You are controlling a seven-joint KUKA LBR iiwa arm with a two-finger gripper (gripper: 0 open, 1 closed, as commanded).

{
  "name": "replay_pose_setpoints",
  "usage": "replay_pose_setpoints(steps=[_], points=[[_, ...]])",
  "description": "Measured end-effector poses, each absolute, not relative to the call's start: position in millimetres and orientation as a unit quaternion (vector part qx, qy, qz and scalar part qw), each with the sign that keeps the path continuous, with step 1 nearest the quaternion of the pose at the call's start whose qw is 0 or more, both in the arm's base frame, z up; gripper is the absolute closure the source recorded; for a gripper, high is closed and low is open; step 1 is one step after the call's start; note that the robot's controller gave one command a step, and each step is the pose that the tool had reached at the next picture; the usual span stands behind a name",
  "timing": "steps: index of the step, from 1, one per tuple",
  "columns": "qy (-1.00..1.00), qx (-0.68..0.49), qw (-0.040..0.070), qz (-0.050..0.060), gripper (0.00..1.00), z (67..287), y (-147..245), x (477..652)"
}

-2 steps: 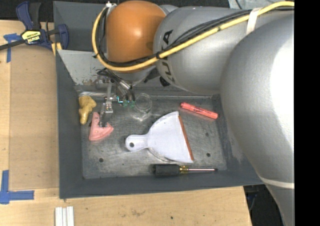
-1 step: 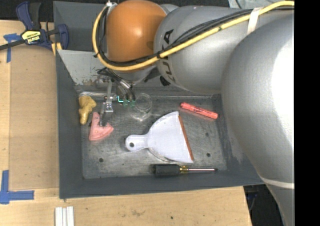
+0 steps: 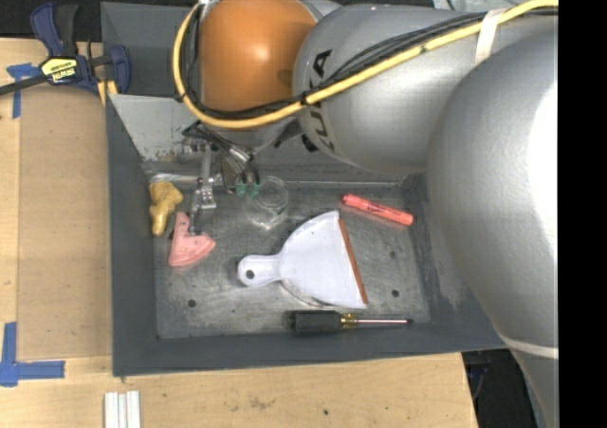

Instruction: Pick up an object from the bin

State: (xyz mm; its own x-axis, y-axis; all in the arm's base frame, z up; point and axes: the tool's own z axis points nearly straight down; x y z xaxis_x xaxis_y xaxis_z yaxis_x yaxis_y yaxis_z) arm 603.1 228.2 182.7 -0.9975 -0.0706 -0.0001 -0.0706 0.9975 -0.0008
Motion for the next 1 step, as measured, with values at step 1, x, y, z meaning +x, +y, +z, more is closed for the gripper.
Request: replay_pose_setpoints(steps=[1], points=[[0.993,-0.119,0.005,0.001,0.00,146.2,212.4,583.0]])
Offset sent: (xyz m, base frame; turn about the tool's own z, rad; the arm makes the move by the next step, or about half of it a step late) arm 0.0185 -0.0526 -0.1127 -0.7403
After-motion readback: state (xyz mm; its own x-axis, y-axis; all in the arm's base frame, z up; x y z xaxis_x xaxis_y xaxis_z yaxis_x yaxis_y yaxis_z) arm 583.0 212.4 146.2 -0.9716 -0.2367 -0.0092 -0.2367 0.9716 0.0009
